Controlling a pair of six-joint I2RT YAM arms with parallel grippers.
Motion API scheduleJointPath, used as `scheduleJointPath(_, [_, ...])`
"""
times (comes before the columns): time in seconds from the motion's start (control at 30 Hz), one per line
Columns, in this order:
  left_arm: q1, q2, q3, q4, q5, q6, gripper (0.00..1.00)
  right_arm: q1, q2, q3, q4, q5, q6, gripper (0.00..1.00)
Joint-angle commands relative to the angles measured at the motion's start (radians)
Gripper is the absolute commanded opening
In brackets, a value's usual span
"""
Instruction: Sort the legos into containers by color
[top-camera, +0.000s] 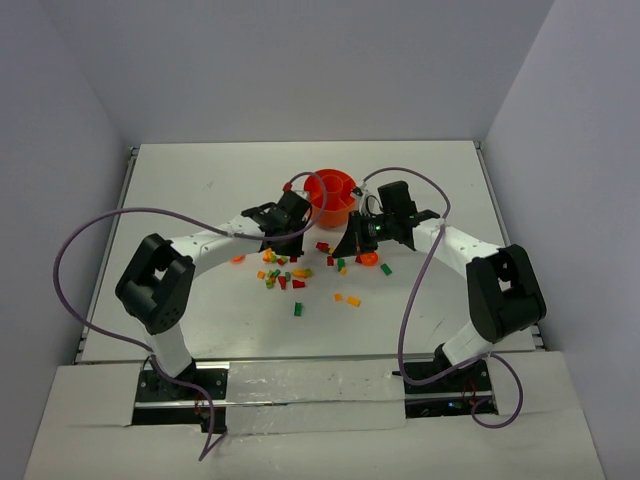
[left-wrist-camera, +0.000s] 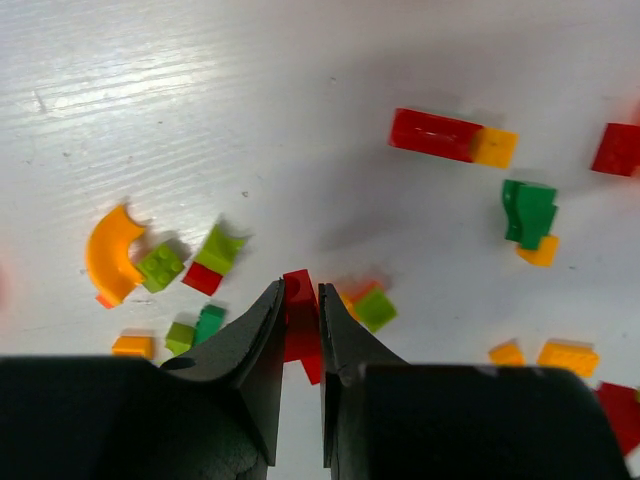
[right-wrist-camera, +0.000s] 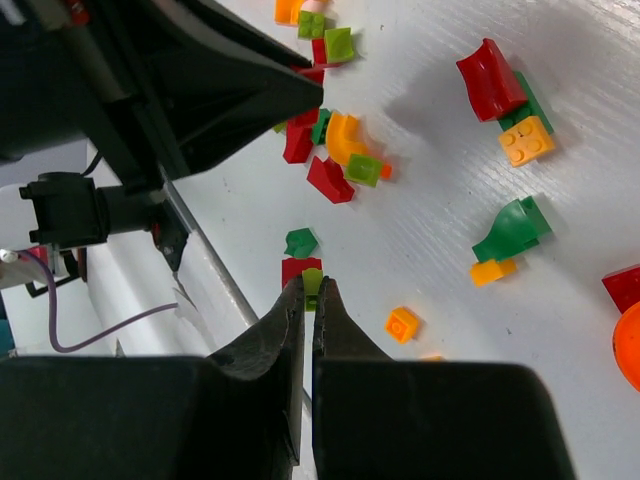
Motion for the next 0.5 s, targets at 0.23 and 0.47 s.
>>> scheduleJointPath(0.23, [0.09,0.026,-0.009,0.061,-0.024,0.05,0.06,0.0,-0.034,0.002,0.008,-0.003,-0.013,0.0])
scheduleJointPath(0.47, [0.196,0.039,0.017,0.076,-0.041,0.066,0.13,0.006,-0.012,0.03,0.017,-0.005,0.003,0.0])
